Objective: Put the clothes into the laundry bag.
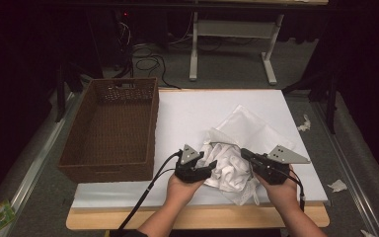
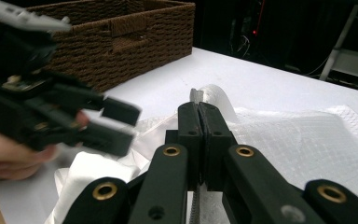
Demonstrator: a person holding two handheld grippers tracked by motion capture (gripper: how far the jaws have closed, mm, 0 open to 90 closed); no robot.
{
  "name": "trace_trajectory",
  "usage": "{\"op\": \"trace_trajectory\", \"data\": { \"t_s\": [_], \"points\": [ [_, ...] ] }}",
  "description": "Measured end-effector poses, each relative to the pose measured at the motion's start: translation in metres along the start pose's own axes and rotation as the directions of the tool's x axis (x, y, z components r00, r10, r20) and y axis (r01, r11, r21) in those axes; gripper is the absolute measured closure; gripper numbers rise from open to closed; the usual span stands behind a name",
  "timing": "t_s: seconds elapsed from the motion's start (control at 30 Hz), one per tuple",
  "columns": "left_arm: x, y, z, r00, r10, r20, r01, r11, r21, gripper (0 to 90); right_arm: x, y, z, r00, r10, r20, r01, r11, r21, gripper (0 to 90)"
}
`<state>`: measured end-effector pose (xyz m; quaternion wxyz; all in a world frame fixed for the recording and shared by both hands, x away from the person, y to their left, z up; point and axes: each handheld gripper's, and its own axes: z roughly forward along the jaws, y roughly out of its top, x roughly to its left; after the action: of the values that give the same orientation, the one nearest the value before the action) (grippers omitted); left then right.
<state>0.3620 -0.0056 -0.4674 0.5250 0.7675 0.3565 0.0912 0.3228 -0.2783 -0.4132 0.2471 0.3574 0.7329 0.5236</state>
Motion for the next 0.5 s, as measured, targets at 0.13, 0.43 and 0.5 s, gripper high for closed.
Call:
{"op": "trace_trajectory", "data": {
  "t_s": [0.13, 0.43, 0.5],
  "points": [
    [-0.013, -0.012, -0.008, 0.9988, 0.022, 0.043, -0.023, 0.9997, 0.002, 28.5, 0.001, 0.000, 0.000, 1.0000, 0.001, 0.003, -0.001, 1.000, 0.001, 89.3],
    [-0.013, -0.014, 0.008, 0.9997, -0.018, -0.016, 0.020, 0.9919, 0.126, 25.2, 0.001, -0.001, 0.001, 1.0000, 0.002, 0.003, -0.002, 1.000, 0.004, 89.3],
    [-0.011, -0.014, 0.011, 0.9992, -0.040, -0.006, 0.040, 0.9873, 0.154, 31.1, 0.001, -0.001, 0.002, 1.0000, 0.007, 0.003, -0.007, 1.000, 0.006, 89.3]
  ]
}}
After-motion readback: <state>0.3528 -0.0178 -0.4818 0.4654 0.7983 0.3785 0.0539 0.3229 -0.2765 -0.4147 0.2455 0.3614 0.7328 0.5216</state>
